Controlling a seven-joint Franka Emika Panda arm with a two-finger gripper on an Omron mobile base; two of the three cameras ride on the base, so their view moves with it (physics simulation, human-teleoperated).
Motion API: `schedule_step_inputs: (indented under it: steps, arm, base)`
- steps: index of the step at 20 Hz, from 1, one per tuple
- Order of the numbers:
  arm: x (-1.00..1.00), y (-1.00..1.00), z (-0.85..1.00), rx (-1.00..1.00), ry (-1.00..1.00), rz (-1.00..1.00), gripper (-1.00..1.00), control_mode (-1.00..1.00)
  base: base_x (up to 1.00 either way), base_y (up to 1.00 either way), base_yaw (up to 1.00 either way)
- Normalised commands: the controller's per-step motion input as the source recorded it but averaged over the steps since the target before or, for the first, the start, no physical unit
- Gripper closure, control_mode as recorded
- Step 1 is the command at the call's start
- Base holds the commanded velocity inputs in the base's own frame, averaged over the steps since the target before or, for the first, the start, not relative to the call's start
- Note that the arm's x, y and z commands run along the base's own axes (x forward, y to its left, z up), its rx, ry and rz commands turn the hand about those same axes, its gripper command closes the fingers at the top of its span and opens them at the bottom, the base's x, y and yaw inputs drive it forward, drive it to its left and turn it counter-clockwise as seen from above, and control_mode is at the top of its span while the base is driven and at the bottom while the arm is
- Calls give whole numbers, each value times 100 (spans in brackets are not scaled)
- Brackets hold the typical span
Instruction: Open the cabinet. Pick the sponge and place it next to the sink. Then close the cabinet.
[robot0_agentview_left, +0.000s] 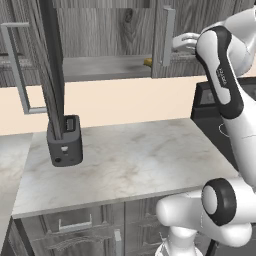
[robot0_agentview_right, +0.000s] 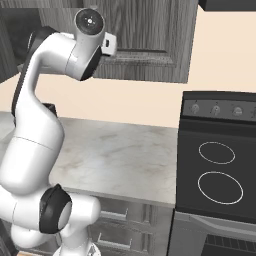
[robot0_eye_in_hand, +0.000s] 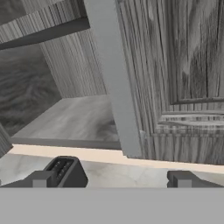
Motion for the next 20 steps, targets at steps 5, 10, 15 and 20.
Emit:
schedule_step_inputs:
  steps: [5, 10, 15, 20]
  arm:
    - [29, 0, 0, -2, 0, 0, -100, -100]
    - [21, 0, 0, -3, 0, 0, -100, -100]
    - [14, 0, -6, -2, 0, 0, -100, -100]
    - [6, 0, -17, 0, -6, 0, -100, -100]
  base:
    - [0, 0, 0]
    - [0, 0, 0]
    - [0, 0, 0]
    - [0, 0, 0]
